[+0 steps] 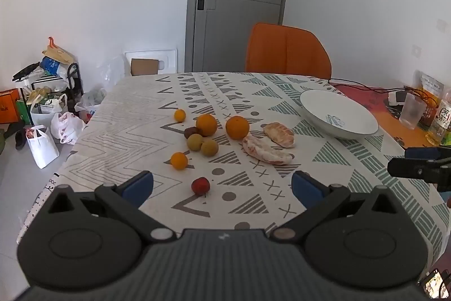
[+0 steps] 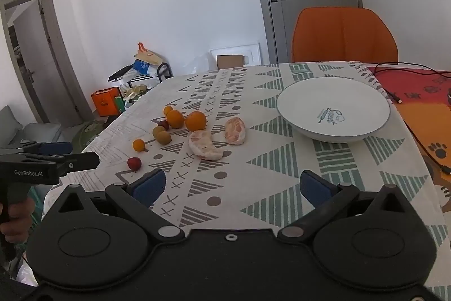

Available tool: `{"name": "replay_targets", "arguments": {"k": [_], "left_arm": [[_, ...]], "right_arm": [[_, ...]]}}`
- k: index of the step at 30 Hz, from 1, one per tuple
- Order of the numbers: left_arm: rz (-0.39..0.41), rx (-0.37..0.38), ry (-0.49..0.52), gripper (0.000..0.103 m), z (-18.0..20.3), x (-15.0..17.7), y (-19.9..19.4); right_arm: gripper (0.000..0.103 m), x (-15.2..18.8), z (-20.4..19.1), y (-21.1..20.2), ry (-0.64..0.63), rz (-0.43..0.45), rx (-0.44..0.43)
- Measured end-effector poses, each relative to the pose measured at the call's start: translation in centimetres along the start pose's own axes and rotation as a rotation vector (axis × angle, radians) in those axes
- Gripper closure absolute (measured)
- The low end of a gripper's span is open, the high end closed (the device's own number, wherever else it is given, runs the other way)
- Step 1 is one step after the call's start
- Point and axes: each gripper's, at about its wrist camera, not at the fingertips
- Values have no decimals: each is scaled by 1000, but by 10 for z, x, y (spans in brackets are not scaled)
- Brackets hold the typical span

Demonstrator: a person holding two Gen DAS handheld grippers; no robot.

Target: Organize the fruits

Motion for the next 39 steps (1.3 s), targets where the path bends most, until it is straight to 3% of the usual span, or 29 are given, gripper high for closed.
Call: {"name": "replay_targets", "arguments": {"k": [39], "left_arm": [[22,11,-7,0,0,1,-6]], "right_arm": [[0,-2,-4,-3,-24,13,3]]}}
Point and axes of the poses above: each gripper's, at about its wrist camera, not at the fingertips, and y roughly the way its jaws point, z to its right, x to its underside, and after that the axes turned 4 degrees about -z, right-handed
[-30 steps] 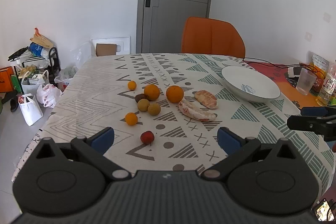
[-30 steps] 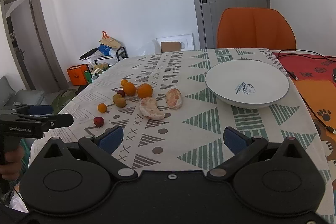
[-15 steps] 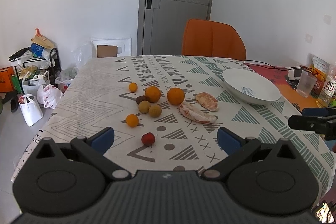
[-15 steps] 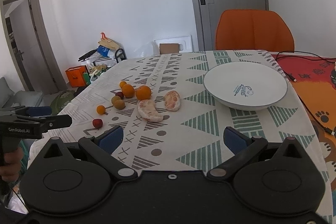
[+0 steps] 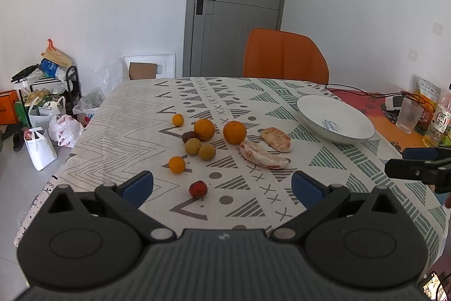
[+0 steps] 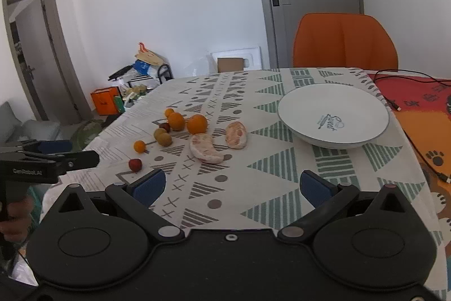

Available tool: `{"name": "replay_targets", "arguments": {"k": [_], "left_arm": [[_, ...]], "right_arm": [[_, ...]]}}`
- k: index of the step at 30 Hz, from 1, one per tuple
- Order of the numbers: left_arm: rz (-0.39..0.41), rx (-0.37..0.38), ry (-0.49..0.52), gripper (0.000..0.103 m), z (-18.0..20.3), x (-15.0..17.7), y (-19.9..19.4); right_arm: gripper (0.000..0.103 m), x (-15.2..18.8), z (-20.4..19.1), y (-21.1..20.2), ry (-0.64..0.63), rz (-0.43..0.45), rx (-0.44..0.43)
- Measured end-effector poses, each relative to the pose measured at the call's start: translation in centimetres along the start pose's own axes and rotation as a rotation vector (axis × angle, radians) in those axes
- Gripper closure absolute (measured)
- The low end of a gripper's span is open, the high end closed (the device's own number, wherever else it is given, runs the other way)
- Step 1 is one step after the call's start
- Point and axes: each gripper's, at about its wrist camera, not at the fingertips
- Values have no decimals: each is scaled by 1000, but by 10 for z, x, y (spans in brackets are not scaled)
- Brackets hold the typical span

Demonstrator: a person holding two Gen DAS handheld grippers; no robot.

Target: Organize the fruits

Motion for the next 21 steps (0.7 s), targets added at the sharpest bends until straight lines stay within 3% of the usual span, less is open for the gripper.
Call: {"name": "replay_targets", "arguments": {"k": [21], "left_arm": [[4,-1,4,0,-1,1,0]], "right_arm": [[0,0,-2,-1,-9,0,26]]}}
Point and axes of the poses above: each gripper's, at about its wrist camera, not at the fingertips, and y roughly the way its jaws point, z to its right, x to its underside, and after that the axes turned 4 degrees about -z, right-handed
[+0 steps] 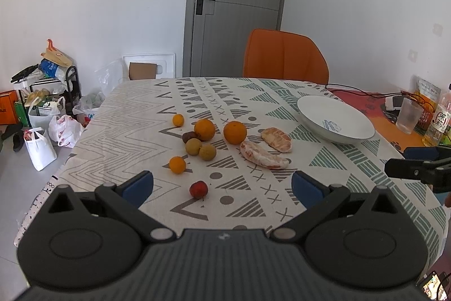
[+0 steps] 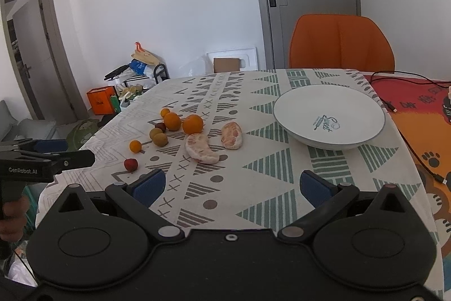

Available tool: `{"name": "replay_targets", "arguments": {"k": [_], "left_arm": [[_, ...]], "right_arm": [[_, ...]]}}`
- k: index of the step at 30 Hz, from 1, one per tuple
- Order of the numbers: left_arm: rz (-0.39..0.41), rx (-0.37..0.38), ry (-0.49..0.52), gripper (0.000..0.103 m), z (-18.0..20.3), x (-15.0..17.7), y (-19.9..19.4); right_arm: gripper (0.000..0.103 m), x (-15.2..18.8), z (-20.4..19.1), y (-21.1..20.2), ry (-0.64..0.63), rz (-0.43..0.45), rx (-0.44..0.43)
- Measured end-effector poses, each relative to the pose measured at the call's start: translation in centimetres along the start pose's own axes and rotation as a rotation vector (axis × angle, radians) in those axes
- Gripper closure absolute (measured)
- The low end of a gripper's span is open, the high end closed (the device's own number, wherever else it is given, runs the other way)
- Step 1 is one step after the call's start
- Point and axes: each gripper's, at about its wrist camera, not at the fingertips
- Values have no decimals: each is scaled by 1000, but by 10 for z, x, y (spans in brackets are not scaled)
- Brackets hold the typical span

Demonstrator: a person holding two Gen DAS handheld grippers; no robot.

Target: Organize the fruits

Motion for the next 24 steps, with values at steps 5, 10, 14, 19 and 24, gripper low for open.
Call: {"name": "replay_targets", "arguments": {"k": [5,10,14,19,24], "left_arm": [[-2,3,-4,0,-2,1,1],[-1,-7,-7,0,-7,3,7],[-17,4,-13,0,-11,5,17],[-22,-8,-18,0,-14,7,26],[-45,-16,-31,1,-20,10,43]], "right_arm": [[0,0,0,0,0,1,4],[0,0,-1,2,-10,0,-5],[0,-1,3,11,3,-14,-14],[0,1,8,22,22,-22,-29],[0,6,1,37,-34,-37,-67]]}}
Point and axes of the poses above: each gripper's, at about its wrist camera, not at the fingertips, and y roughly the way its jaws point, z to its right, x to its underside, and after that the axes turned 4 degrees about -z, right-handed
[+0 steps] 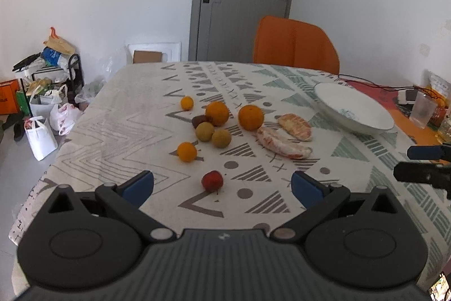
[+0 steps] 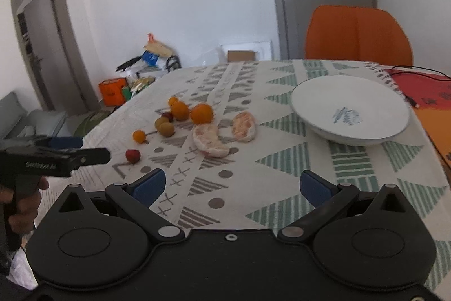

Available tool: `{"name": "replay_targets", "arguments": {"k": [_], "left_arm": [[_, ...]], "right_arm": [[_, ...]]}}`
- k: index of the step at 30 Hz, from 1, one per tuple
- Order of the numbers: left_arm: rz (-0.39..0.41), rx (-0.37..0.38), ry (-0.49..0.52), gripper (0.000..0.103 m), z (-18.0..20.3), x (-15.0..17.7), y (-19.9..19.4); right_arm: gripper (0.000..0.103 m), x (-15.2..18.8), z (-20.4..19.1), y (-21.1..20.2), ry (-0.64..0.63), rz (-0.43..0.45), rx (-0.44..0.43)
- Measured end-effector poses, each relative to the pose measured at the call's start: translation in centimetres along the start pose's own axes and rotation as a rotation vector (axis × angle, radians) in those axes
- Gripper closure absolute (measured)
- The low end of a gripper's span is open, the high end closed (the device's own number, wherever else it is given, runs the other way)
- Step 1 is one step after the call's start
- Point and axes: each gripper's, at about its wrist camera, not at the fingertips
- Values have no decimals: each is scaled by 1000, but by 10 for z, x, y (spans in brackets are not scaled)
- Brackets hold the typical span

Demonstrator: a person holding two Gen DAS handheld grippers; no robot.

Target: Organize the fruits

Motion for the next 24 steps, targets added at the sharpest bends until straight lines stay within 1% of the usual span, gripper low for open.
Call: {"name": "replay_targets", "arguments": {"k": [4,9,10,11,12,14,16,20,21,24], "left_arm": [[-1,9,-24,2,-6,2,9],[-19,-3,-34,12,-11,1,21],[-23,-5,-39,18,-12,1,24],[-25,-4,-37,24,-13,1,26],[-30,-1,-35,26,-13,0,28],[-37,3,-42,32,-15,0,32],[-44,1,-54,35,-16,0,37],[-62,29,-71,45,-17,-1,45],[-64,35,-73,45,-17,-1,47],[-64,32,-61,51,-13,-2,52]], "right_arm": [[0,-3,-3,12,-16,1,-26],[1,-9,-4,25,-15,7,-37],[1,-10,-3,28,-9,10,-37],[3,-11,-2,31,-6,11,-35],[9,-11,-2,33,-7,12,-31],[16,-13,-3,40,-27,4,-19],[19,-16,-2,45,-28,2,-19],[29,-21,-1,56,-29,-10,-26],[31,-22,-1,60,-29,-13,-25],[32,-24,-1,69,-24,-25,-34]]}}
Point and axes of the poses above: each gripper's, at about its wrist camera, not at the fingertips, and y roughly the way its jaws point, z to its right, x to its underside, and after that the axes turned 4 degrees about -z, right-handed
